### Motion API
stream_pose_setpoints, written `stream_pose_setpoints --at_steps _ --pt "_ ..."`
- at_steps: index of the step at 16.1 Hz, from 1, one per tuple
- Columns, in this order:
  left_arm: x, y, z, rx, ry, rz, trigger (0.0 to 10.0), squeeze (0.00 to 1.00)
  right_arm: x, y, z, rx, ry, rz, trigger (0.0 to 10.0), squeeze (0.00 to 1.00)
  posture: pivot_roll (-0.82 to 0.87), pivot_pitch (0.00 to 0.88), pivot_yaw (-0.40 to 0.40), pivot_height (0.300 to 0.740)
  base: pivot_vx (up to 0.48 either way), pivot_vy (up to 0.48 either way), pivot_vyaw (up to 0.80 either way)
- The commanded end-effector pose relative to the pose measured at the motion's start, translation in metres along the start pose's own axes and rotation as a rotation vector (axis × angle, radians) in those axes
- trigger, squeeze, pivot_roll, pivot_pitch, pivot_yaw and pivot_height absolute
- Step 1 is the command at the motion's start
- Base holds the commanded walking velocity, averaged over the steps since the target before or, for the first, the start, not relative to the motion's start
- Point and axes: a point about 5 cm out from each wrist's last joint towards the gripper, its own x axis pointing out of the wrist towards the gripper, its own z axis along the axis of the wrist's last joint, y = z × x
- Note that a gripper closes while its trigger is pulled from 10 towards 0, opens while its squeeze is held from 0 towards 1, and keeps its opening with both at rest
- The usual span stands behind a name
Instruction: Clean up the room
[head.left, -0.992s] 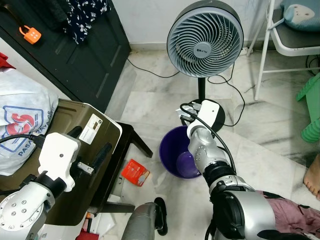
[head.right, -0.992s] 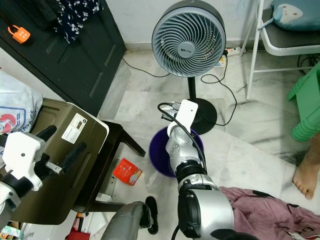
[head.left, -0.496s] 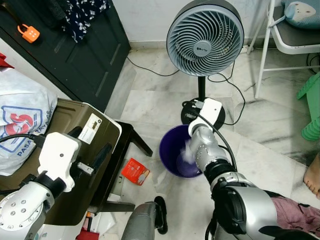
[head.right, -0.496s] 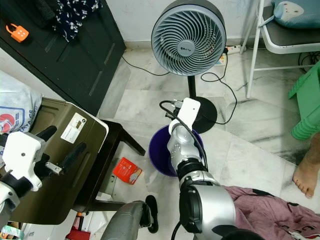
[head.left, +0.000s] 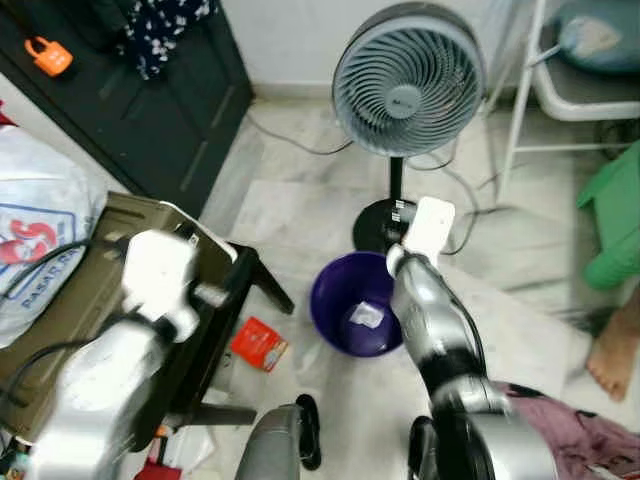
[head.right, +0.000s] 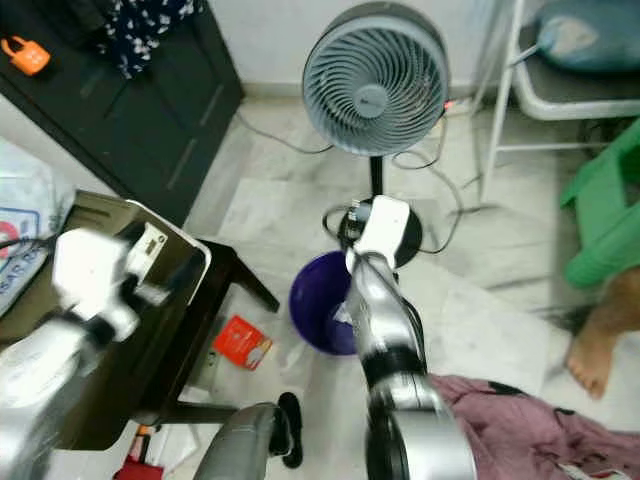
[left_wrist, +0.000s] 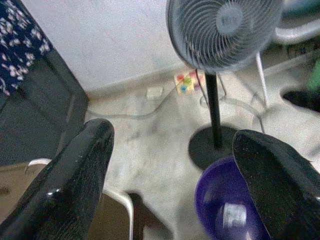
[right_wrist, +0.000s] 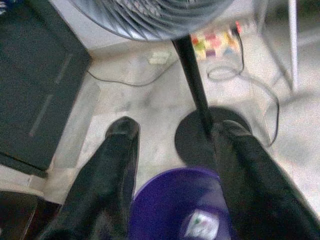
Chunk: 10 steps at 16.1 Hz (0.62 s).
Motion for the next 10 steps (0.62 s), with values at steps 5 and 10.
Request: stream_pose_setpoints --at_steps 5,10 --pt "0.035 -0.003 -0.005 -0.019 -0.053 0.060 10.0 0.00 -0.039 0.009 0.016 -0.117 -0.111 0.160 10.0 1.00 0.01 0.000 0.118 0.740 0.000 0.000 0.00" --pt "0.061 -0.010 -0.002 -0.010 -0.138 0.063 10.0 0.00 -0.060 -0.010 0.035 -0.220 -0.209 0.226 10.0 1.00 -0.03 0.000 0.089 0.740 0.000 0.000 0.00"
